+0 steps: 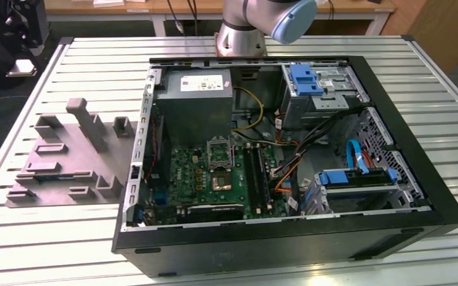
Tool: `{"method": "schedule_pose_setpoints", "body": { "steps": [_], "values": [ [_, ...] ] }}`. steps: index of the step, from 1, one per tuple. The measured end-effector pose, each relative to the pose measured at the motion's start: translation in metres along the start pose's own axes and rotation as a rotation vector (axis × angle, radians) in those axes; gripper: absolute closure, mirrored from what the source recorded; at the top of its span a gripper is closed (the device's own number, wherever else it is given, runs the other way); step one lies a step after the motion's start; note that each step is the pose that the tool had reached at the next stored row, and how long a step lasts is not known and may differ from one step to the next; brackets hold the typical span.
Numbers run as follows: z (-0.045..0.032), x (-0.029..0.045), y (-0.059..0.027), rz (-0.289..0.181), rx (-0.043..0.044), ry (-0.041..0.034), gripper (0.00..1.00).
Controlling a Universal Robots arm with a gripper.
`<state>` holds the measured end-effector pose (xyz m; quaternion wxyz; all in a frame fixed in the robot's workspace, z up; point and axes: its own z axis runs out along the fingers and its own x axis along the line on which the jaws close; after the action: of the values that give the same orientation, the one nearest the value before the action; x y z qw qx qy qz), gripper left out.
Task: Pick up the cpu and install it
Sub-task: 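Pick up the cpu and move it towards the insertion slot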
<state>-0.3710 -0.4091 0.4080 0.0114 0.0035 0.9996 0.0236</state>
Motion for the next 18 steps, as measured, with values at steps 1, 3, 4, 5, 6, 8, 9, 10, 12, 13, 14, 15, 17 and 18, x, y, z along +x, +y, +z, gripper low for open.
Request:
{"method": "schedule_pose_setpoints", "body": {
  "steps": [1, 3, 4, 5, 6, 8, 9, 10, 12, 13, 14, 15, 17, 18],
  "values": [
    [0.0, -0.0003, 0.0, 0.0, 0.0, 0.0, 0.53],
    [0.0, -0.001, 0.0, 0.0, 0.0001, 0.0001, 0.53],
    [0.0, -0.0012, 0.0, 0.0, 0.0, 0.0, 0.53],
    [0.0, -0.0016, 0.0, 0.0, 0.0, 0.0, 0.53],
    [0.0, -0.0019, 0.0, 0.0, 0.0001, 0.0001, 0.53],
    [0.0, -0.0026, 0.0, 0.0, 0.0, 0.0, 0.53],
    [0.0, -0.0029, 0.0, 0.0, 0.0, 0.0001, 0.53],
    [0.0, -0.0033, 0.0, 0.0, 0.0, 0.0, 0.53],
    [0.0001, -0.004, 0.0, 0.0, 0.0, 0.0, 0.53],
    [0.0001, -0.0044, 0.0, 0.0, 0.0, 0.0, 0.53],
    [0.0001, -0.0047, 0.0, 0.0, 0.0, 0.0, 0.53],
    [0.0001, -0.0051, 0.0, 0.0, 0.0, 0.0, 0.53],
    [0.0001, -0.0058, 0.0001, 0.0, 0.0001, 0.0001, 0.53],
    [0.0001, -0.0063, 0.0001, 0.0, 0.0001, 0.0001, 0.53]
  ]
}}
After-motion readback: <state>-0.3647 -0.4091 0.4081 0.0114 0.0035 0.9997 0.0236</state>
